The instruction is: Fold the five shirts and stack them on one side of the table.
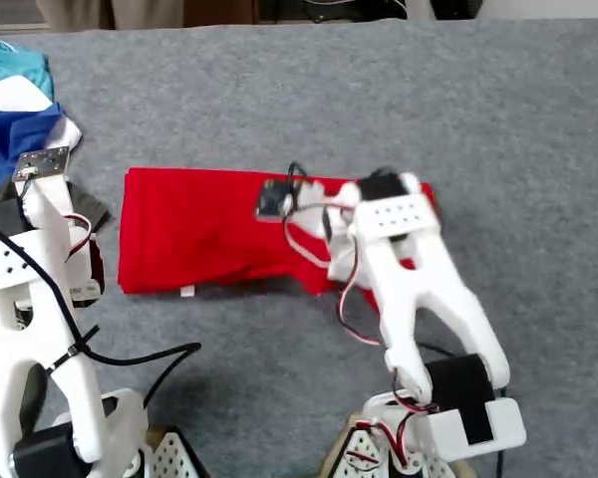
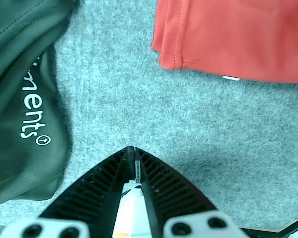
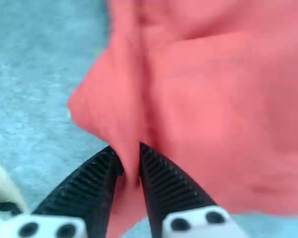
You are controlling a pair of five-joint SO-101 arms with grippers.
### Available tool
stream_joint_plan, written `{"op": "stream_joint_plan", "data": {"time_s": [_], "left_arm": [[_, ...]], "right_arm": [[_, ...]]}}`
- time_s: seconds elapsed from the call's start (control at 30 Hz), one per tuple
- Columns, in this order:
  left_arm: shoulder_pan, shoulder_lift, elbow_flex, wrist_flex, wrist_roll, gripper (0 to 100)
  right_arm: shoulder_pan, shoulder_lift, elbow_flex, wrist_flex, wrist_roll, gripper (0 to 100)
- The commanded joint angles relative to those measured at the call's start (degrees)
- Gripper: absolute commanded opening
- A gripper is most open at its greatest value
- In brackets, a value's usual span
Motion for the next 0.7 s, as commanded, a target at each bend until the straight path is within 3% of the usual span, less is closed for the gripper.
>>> {"op": "stream_joint_plan", "data": {"time_s": [0.0, 0.67], "left_arm": [[-0.5, -0.4, -1.2, 0.7, -0.4, 2], [-0.5, -0.5, -1.2, 0.8, -0.4, 2]], "right_arm": [[1.5, 0.3, -7.7, 0.8, 0.3, 3.4], [1.7, 23.6, -33.0, 0.4, 14.2, 4.0]]}}
